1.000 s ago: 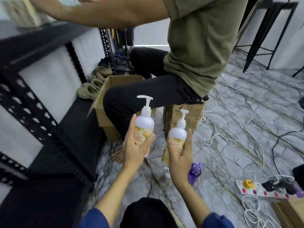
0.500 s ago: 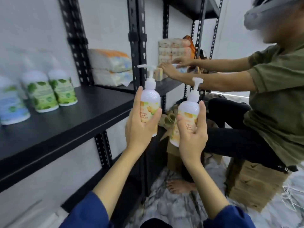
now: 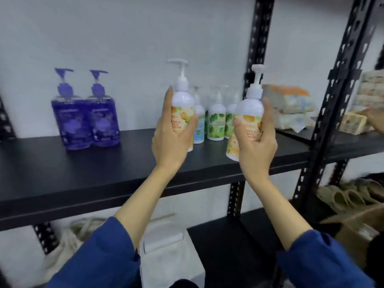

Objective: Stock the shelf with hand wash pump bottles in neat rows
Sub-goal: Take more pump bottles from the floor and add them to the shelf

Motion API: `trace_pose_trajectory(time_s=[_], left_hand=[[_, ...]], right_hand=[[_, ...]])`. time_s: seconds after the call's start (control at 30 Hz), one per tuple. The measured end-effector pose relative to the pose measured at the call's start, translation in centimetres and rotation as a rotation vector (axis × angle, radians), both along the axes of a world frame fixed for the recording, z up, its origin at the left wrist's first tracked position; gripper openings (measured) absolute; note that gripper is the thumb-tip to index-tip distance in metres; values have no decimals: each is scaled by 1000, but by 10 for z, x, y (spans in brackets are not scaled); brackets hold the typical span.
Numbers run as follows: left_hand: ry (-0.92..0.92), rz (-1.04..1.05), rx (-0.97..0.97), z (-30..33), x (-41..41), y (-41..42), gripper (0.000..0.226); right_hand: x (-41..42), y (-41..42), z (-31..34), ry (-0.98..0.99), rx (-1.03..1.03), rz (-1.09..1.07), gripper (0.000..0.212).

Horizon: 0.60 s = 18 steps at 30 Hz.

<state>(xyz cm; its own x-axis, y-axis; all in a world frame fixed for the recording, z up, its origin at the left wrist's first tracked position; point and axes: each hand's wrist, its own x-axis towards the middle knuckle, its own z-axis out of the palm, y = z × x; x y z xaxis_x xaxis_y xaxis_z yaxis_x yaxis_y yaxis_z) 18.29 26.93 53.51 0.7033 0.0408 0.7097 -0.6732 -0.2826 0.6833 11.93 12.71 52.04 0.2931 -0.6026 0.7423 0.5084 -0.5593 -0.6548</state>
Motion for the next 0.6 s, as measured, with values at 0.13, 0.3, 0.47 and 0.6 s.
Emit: trace_pose_trajectory(time_s=[0.13, 0.3, 0.47, 0.6], left_hand=[[23, 173, 29, 1, 20, 52, 72], [52, 289, 0, 6, 43, 90, 70], [72, 328, -32, 5, 60, 109, 71], [80, 278, -87, 7, 69, 115, 73]], right_hand=[[43, 49, 10, 17, -43, 142, 62], [91, 97, 16, 60, -84, 316, 62], [141, 124, 14, 146, -163, 450, 61], [176, 134, 13, 214, -260, 454, 60]])
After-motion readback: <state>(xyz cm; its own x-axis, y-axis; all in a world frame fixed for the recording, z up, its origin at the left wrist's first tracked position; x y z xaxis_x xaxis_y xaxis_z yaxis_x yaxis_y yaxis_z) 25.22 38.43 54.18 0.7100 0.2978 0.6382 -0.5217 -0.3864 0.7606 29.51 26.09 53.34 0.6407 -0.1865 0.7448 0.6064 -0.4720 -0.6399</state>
